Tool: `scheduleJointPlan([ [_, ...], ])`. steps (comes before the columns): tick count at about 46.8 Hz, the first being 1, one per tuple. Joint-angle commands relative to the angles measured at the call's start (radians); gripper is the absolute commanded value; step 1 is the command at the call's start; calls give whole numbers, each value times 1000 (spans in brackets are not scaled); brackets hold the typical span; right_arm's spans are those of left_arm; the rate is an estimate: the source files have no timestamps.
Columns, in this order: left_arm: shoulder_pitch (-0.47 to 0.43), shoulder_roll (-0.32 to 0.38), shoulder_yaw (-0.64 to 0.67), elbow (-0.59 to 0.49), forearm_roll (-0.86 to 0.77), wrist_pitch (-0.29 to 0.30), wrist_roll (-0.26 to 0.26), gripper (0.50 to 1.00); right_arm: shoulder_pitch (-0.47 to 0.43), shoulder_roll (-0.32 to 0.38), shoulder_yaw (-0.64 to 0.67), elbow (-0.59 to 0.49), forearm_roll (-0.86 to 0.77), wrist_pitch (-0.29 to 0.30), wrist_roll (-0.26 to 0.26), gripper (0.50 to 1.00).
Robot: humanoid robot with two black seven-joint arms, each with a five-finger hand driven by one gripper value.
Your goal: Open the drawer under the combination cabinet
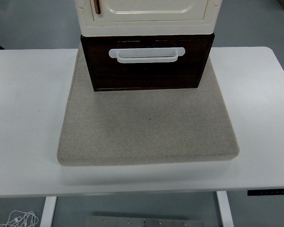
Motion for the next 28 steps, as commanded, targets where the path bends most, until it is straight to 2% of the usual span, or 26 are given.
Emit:
scheduleJointPlan([
  [1,-85,21,95,-73,0,0,0,1000,0,0,0,0,0,0,0,926],
  [10,-250,23,204,-189,23,0,0,1000,0,0,0,0,0,0,0,928],
  [16,-321,20,264,-327,84,3,0,1000,0,0,0,0,0,-1,0,928],
  [28,-352,22,396,-642,216,66,0,1000,0,0,0,-1,0,0,0,926],
])
